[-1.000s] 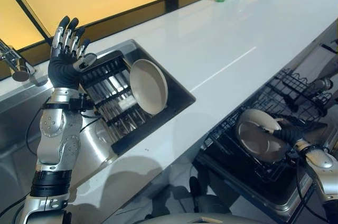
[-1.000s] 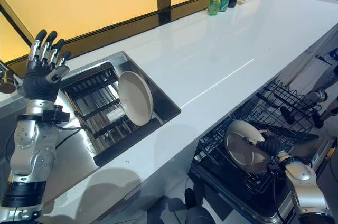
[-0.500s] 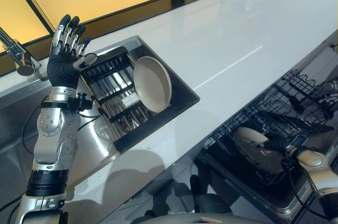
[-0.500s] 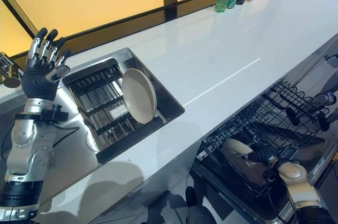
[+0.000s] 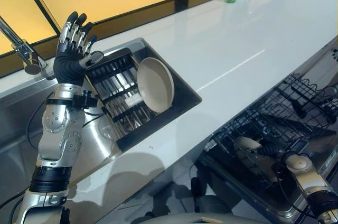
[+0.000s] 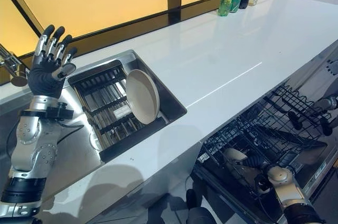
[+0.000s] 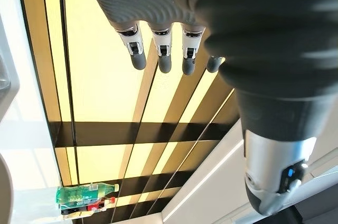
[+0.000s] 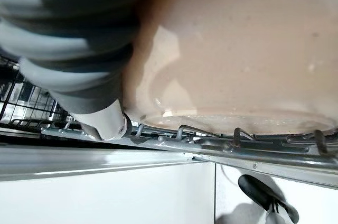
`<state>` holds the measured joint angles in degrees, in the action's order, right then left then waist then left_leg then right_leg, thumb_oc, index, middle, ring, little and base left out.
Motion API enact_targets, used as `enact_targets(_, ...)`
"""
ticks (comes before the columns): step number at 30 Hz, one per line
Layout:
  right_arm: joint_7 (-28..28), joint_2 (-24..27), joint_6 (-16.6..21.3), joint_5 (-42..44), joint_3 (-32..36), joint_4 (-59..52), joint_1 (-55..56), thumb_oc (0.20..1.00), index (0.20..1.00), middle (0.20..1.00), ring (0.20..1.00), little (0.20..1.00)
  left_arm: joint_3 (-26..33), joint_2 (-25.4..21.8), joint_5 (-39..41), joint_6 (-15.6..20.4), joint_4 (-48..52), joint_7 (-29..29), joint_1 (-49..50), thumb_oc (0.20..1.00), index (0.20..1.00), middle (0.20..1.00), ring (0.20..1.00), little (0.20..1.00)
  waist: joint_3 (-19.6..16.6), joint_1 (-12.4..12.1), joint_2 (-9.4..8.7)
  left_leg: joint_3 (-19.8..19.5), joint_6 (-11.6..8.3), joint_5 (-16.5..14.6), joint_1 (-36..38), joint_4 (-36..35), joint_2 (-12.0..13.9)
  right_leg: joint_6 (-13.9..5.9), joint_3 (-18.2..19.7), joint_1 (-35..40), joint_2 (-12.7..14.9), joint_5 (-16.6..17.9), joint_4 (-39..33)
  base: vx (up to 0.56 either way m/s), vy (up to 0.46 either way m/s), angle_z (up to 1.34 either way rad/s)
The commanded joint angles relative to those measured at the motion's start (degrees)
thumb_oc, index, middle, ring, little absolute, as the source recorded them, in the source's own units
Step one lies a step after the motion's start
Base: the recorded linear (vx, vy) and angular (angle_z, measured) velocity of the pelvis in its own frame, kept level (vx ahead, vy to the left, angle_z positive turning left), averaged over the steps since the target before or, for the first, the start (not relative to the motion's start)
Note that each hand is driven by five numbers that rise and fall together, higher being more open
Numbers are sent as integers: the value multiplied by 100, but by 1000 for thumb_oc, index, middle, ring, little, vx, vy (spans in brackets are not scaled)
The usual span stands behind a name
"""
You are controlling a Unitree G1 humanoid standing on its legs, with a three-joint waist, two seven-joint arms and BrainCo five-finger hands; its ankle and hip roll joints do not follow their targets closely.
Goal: Pick up plates and place into dishwasher.
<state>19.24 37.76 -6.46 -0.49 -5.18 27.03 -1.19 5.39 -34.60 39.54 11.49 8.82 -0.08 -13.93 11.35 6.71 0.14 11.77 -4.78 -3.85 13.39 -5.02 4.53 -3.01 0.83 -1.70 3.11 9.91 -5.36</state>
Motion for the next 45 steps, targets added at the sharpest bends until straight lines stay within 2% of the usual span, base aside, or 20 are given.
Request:
enact_targets(1,-188,-156,89,-40,-112,-367,174,1000,1000,1000,1000,1000,-78,-264,7,157,-278,-30,-412,1000,1000,1000,1000,1000,-274,74,-95,-392,32,610,-788,2,215,-384,-283,502,358,-579,217,5,44,0)
enact_targets(5,-323,-93,-50,-180,227,-937,208,1000,1000,1000,1000,1000,9,-207,-43,221,-268,-41,-265,1000,1000,1000,1000,1000,-328,127,-123,-350,57,569,-715,2,206,-383,-248,562,337,-600,218,9,40,0)
enact_targets(10,-821,55,56,-138,755,-1574,152,1000,1000,1000,1000,1000,119,-162,-107,302,-326,-5,-108,1000,1000,1000,1000,1000,-392,219,-130,-280,73,516,-612,2,210,-391,-182,621,315,-610,208,24,38,-1)
enact_targets(13,-1084,100,108,303,1149,-2201,70,1000,1000,1000,1000,1000,212,-134,-190,336,-318,38,3,1000,1000,1000,1000,1000,-426,291,-103,-221,92,485,-562,2,214,-385,-112,630,290,-622,204,16,44,-1)
enact_targets(15,-1299,64,377,643,1349,-2556,24,1000,1000,1000,1000,1000,260,-102,-297,395,-329,55,71,1000,1000,1000,1000,1000,-438,329,-82,-184,101,468,-533,2,216,-377,-65,634,270,-629,199,10,43,-2)
enact_targets(20,-1540,100,718,467,1875,-3430,142,1000,1000,1000,1000,1000,452,-101,-664,472,-338,202,252,1000,1000,1000,1000,1000,-560,443,-48,-106,110,429,-456,2,231,-364,62,645,184,-667,187,17,21,-8)
enact_targets(27,-1654,247,1112,472,2062,-3878,143,1000,1000,1000,1000,1000,441,-130,-1069,579,-432,326,313,1000,1000,1000,1000,1000,-647,482,-49,-82,89,503,-365,45,365,-230,192,650,-31,-788,312,12,-17,-5)
enact_targets(30,-1700,350,1154,507,2071,-3995,114,1000,1000,1000,1000,1000,361,-217,-1736,595,-548,442,342,1000,1000,1000,1000,1000,-623,469,-76,-110,29,497,-378,318,454,-127,235,650,-132,-843,420,21,-46,-8)
enact_targets(32,-1698,463,1186,602,2071,-4064,59,1000,1000,1000,1000,1000,321,-359,-2052,616,-765,515,352,1000,1000,1000,1000,1000,-580,460,-162,-147,15,375,-546,1004,479,-22,273,597,-152,-834,552,19,-70,-10)
enact_targets(34,-1662,543,1258,678,2047,-4072,2,1000,1000,1000,1000,1000,285,-484,-2474,674,-950,657,333,1000,1000,1000,1000,1000,-491,419,-235,-311,10,448,-896,1767,502,66,330,564,-171,-812,668,48,-54,-25)
enact_targets(35,-1653,595,1307,737,2018,-4089,-32,1000,1000,1000,1000,1000,278,-599,-2839,648,-1016,769,347,1000,1000,1000,1000,1000,-403,347,-269,-565,44,565,-1149,2089,446,122,446,579,-203,-789,725,103,11,-41)
enact_targets(37,-1626,664,1364,801,1891,-4081,-176,1000,1000,1000,1000,1000,312,-870,-3662,626,-1181,1076,425,1000,1000,1000,1000,1000,-287,144,-241,-1207,173,580,-1394,1846,127,132,735,621,-285,-813,802,148,118,-60)
enact_targets(38,-1656,696,1416,839,1809,-4031,-260,1000,1000,1000,1000,1000,336,-989,-4147,634,-1267,1217,484,1000,1000,1000,1000,1000,-245,46,-226,-1406,201,709,-1430,1575,29,131,852,624,-318,-784,826,169,176,-84)
enact_targets(40,-1767,788,1447,998,1622,-3950,-453,1000,1000,1000,1000,1000,326,-1322,-4982,706,-1455,1576,613,1000,1000,1000,1000,1000,-188,-190,-168,-1734,157,976,-1605,1103,-107,134,1075,766,-394,-849,785,191,158,-100)
enact_targets(41,-1789,843,1498,1099,1555,-3918,-508,1000,1000,1000,1000,1000,292,-1642,-5587,714,-1630,1820,689,1000,1000,1000,1000,1000,-138,-324,-105,-1895,98,1203,-1861,961,-197,150,1224,897,-447,-906,739,190,154,-173)
enact_targets(42,-1778,875,1564,1147,1542,-3895,-505,1000,1000,1000,1000,1000,247,-1909,-6156,695,-1775,2067,761,1000,1000,1000,1000,1000,-103,-382,-72,-1975,83,1263,-1987,974,-259,149,1324,958,-449,-938,724,127,171,-200)
enact_targets(45,-1790,963,1676,1255,1512,-3912,-449,1000,1000,1000,1000,1000,-25,-2402,-6774,562,-2074,2447,764,1000,1000,1000,1000,1000,-119,-272,39,-1854,121,1100,-1798,747,-230,69,1260,828,-350,-975,775,9,188,-65)
